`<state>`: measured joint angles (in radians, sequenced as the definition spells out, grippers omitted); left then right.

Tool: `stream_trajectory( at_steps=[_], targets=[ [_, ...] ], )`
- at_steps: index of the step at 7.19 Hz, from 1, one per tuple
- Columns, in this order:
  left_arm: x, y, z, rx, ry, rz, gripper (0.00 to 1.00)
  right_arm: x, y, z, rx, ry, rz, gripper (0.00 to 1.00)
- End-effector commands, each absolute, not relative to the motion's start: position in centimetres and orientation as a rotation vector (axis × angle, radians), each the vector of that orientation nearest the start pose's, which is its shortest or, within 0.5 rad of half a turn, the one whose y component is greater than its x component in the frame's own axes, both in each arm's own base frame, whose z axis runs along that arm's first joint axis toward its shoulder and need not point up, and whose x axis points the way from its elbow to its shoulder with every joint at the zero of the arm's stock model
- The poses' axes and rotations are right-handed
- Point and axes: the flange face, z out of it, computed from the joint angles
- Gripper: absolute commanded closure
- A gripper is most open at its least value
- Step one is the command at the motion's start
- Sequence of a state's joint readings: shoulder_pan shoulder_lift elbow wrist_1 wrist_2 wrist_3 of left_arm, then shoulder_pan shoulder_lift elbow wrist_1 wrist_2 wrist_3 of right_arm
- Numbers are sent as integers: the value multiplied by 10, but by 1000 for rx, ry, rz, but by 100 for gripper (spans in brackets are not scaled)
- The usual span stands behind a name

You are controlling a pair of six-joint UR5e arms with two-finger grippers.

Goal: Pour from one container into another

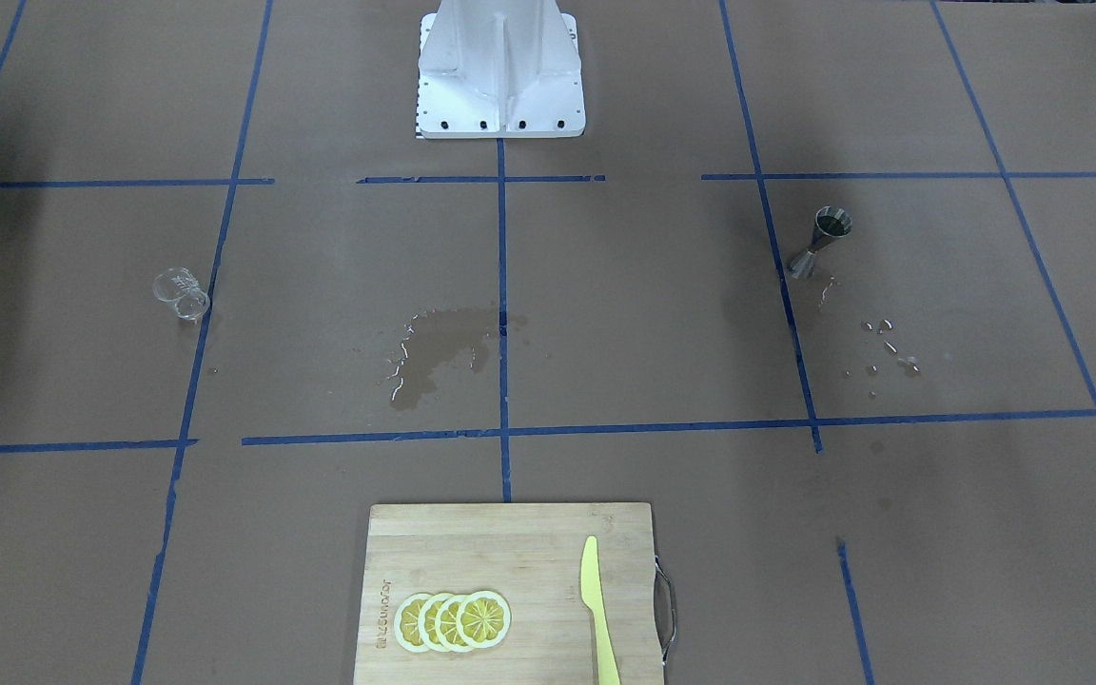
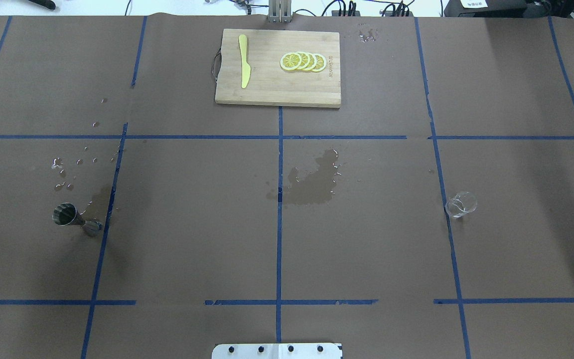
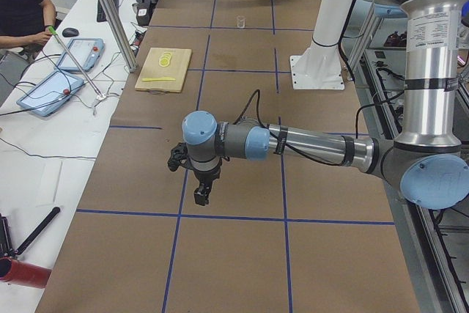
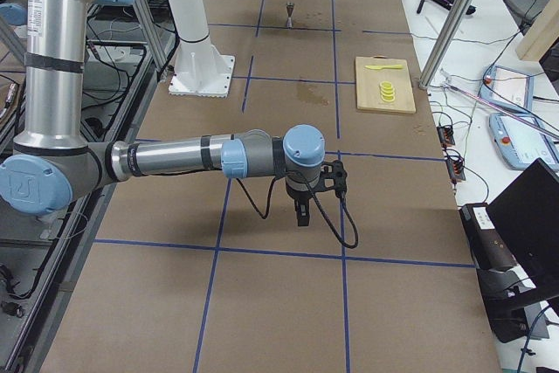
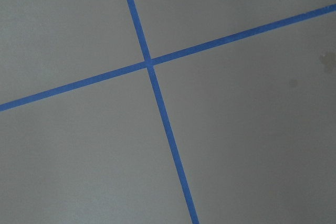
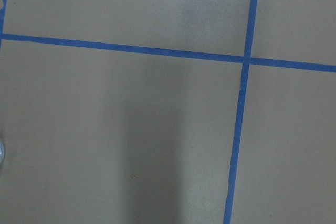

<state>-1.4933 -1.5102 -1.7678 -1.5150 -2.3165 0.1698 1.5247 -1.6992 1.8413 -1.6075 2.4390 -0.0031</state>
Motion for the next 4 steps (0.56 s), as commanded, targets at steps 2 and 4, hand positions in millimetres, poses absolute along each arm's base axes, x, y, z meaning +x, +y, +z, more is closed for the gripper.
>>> stream_trajectory(
  at_steps=[2, 4],
  targets=[
    [-29, -472, 599, 112, 745, 267, 0, 38, -448, 587, 73, -857, -87, 0],
    [-29, -472, 596, 119, 744, 271, 0, 40, -451, 593, 79, -812, -89, 0]
  ],
)
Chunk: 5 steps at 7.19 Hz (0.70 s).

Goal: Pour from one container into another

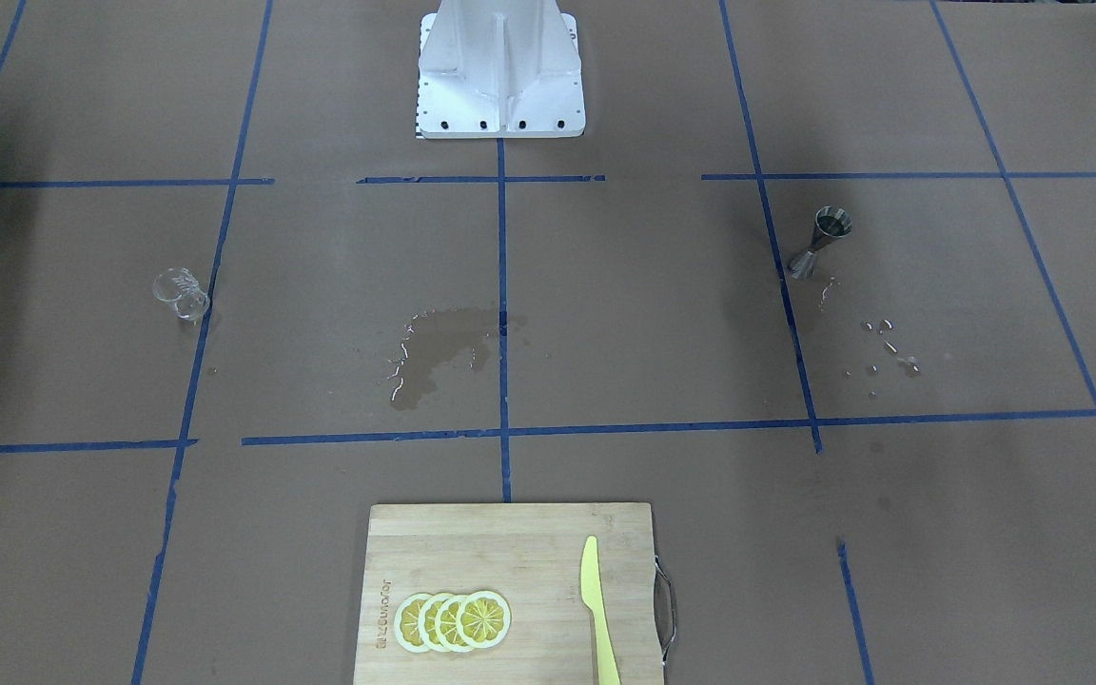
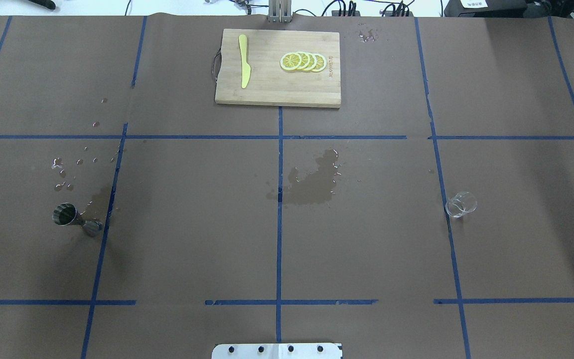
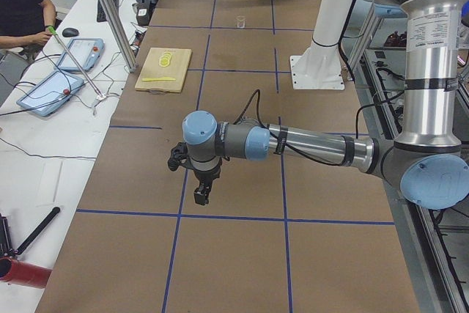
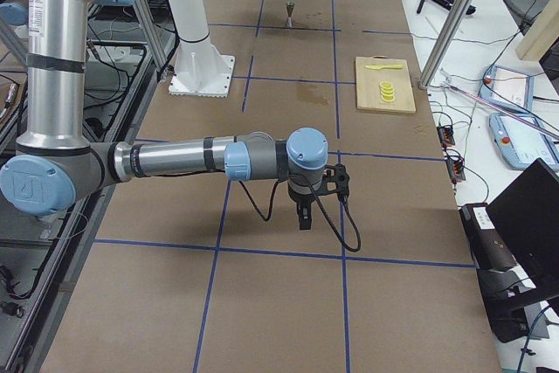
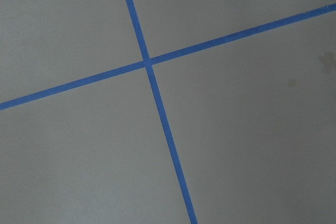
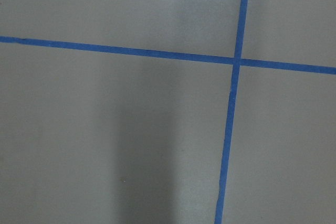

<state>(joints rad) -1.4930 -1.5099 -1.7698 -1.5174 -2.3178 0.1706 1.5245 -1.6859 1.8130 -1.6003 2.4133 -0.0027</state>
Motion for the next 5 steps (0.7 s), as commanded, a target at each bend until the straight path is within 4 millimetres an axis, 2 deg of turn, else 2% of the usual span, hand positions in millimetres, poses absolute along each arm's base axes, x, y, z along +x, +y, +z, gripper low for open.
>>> stream_trajectory(
  at_steps=[1, 2, 3, 5],
  targets=[
    [-29, -474, 591, 126, 744, 274, 0, 42, -454, 593, 85, -783, -91, 0],
    [-28, -477, 594, 117, 744, 270, 0, 41, -453, 588, 91, -790, -93, 0],
    [-31, -478, 609, 95, 745, 256, 0, 40, -451, 591, 84, -795, -91, 0],
    [-26, -474, 631, 48, 922, 214, 0, 40, -454, 592, 85, -792, -92, 0]
  ],
)
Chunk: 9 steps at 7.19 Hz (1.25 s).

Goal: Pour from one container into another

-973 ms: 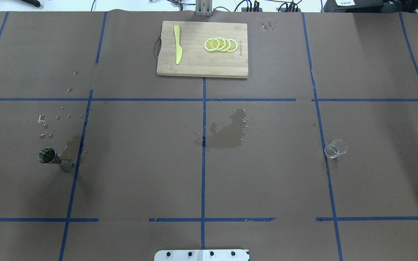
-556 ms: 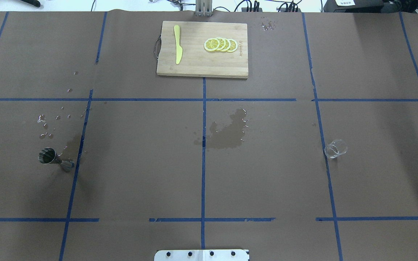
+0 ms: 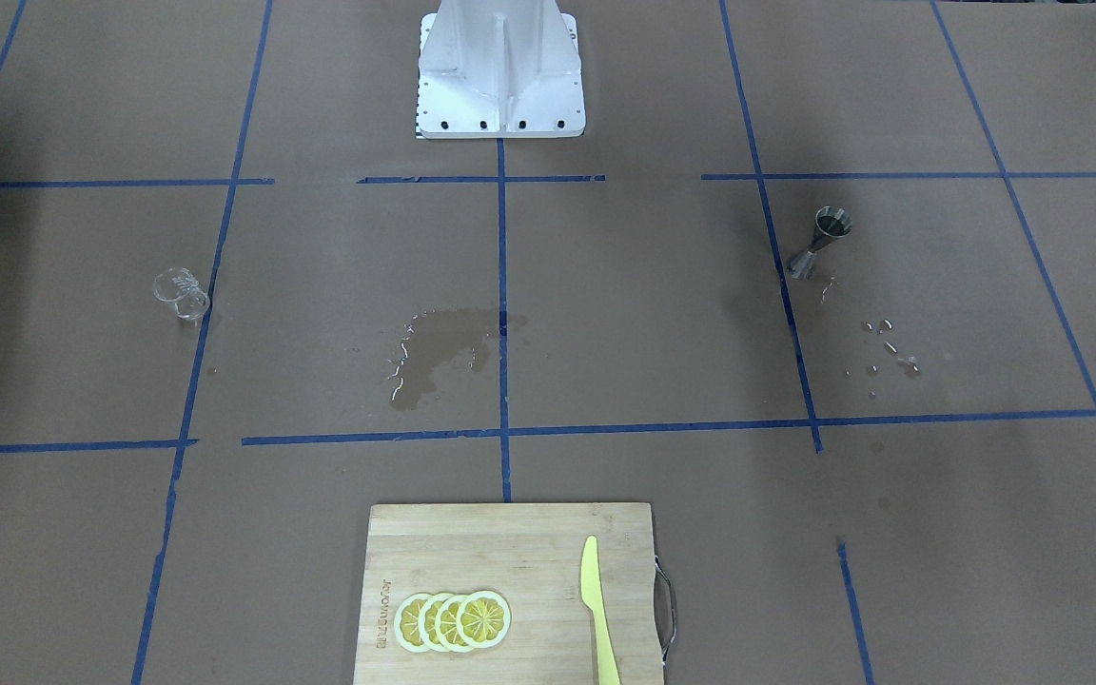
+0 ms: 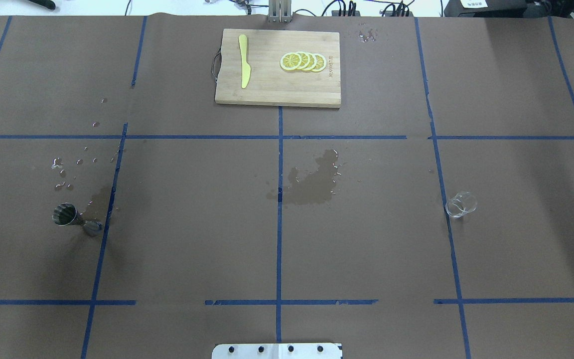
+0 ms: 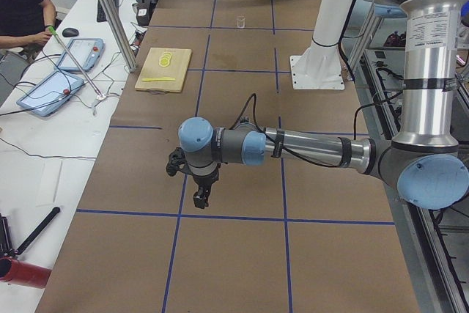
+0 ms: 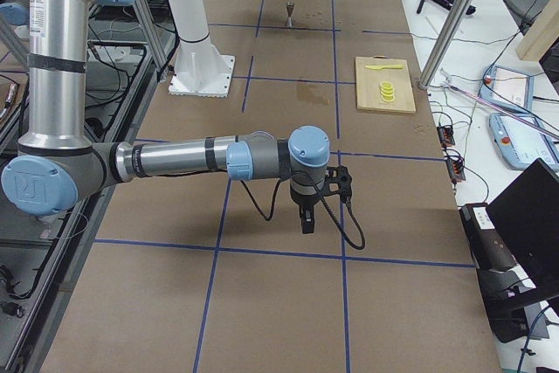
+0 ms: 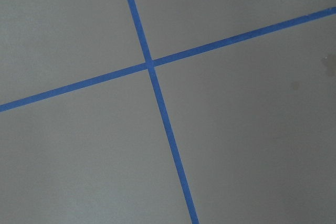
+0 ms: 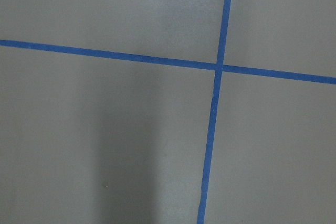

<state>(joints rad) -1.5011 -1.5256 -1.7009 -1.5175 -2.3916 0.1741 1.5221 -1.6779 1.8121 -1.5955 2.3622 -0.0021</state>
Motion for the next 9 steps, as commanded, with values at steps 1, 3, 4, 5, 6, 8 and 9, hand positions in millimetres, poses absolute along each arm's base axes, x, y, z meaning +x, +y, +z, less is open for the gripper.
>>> stream_trajectory(
  at_steps=[1, 3, 4, 5, 6, 8, 9],
  targets=[
    [-33, -475, 621, 71, 918, 209, 0, 38, -454, 592, 83, -793, -95, 0],
    [-47, -479, 619, 92, 820, 205, 0, 36, -455, 591, 84, -794, -102, 0],
    [-60, -484, 614, 111, 750, 196, 0, 34, -457, 590, 85, -794, -106, 0],
    [-62, -485, 615, 117, 724, 199, 0, 32, -456, 589, 83, -796, -111, 0],
    [-63, -484, 617, 124, 717, 200, 0, 32, -456, 589, 84, -796, -112, 0],
    [-64, -478, 614, 130, 717, 193, 0, 29, -456, 588, 85, -798, -119, 0],
    [-64, -478, 617, 124, 719, 191, 0, 29, -453, 589, 105, -803, -127, 0]
  ],
)
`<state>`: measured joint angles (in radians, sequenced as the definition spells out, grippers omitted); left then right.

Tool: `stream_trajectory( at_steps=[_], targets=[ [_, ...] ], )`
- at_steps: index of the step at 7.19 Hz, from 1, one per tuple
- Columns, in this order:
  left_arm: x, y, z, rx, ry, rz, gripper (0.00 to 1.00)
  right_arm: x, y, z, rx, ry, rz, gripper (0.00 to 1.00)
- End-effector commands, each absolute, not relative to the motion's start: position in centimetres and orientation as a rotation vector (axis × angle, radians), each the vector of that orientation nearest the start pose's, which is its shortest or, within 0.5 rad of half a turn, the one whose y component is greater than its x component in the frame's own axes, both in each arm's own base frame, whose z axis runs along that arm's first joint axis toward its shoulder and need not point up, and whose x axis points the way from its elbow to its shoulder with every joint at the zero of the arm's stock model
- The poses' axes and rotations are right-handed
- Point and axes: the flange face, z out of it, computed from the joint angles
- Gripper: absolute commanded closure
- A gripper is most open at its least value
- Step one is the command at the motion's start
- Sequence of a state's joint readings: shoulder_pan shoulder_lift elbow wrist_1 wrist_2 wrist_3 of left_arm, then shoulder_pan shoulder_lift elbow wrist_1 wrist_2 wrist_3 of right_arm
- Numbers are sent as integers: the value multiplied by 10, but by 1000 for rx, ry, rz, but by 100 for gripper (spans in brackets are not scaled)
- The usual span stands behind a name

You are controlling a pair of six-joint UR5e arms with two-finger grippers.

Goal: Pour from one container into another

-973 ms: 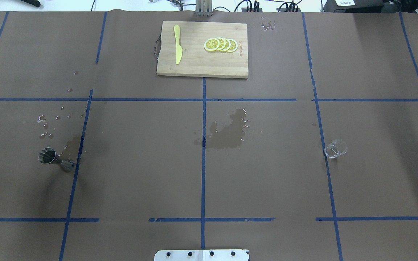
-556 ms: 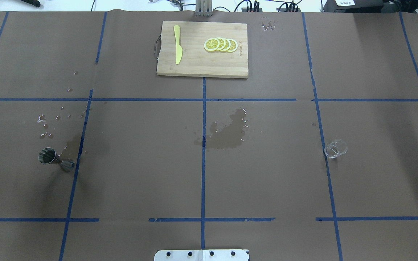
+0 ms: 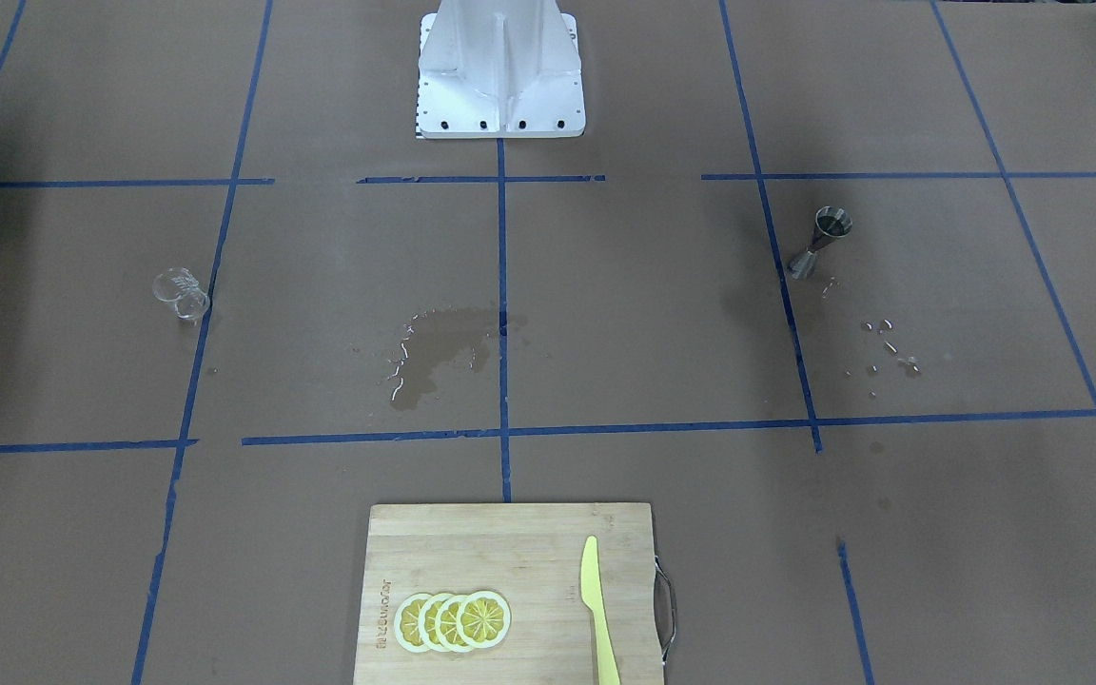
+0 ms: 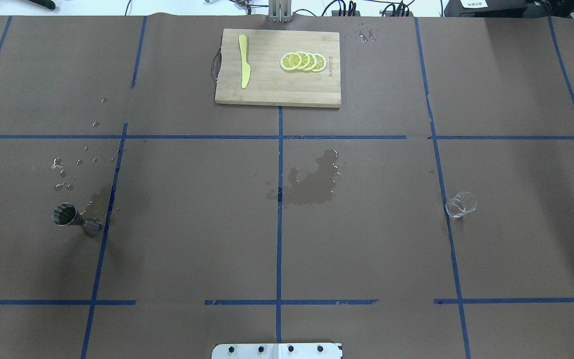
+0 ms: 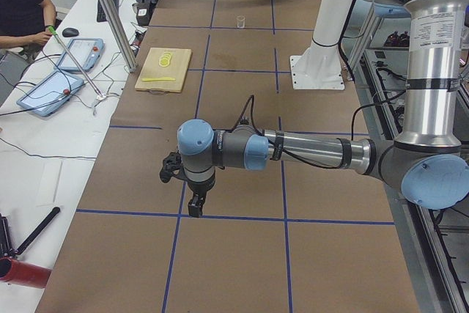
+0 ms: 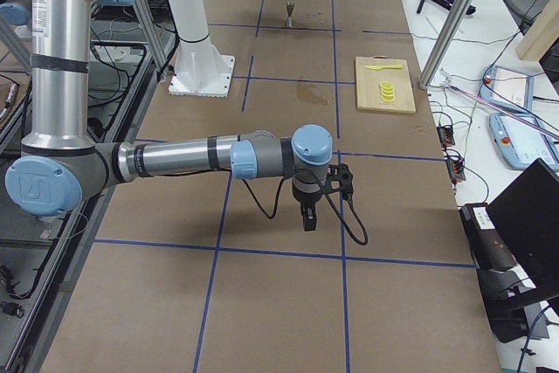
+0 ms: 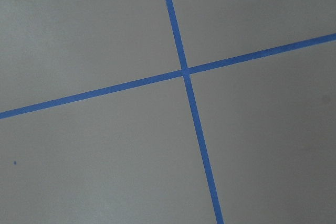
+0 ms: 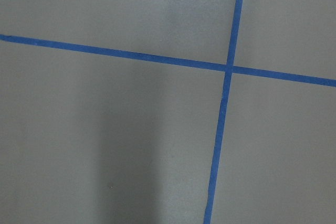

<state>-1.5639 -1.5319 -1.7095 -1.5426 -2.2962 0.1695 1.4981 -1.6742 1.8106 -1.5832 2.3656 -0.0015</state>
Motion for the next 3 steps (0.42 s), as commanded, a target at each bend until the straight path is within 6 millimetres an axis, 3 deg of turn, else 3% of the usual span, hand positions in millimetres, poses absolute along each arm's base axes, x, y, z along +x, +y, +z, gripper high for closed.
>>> stream_trajectory(
  at_steps=[1, 2, 3],
  targets=[
    [-64, -477, 614, 132, 718, 195, 0, 28, -453, 592, 106, -803, -129, 0],
    [-65, -477, 608, 140, 717, 194, 0, 28, -453, 592, 106, -803, -129, 0],
    [-63, -479, 577, 170, 740, 209, 0, 28, -453, 594, 103, -801, -128, 0]
  ],
)
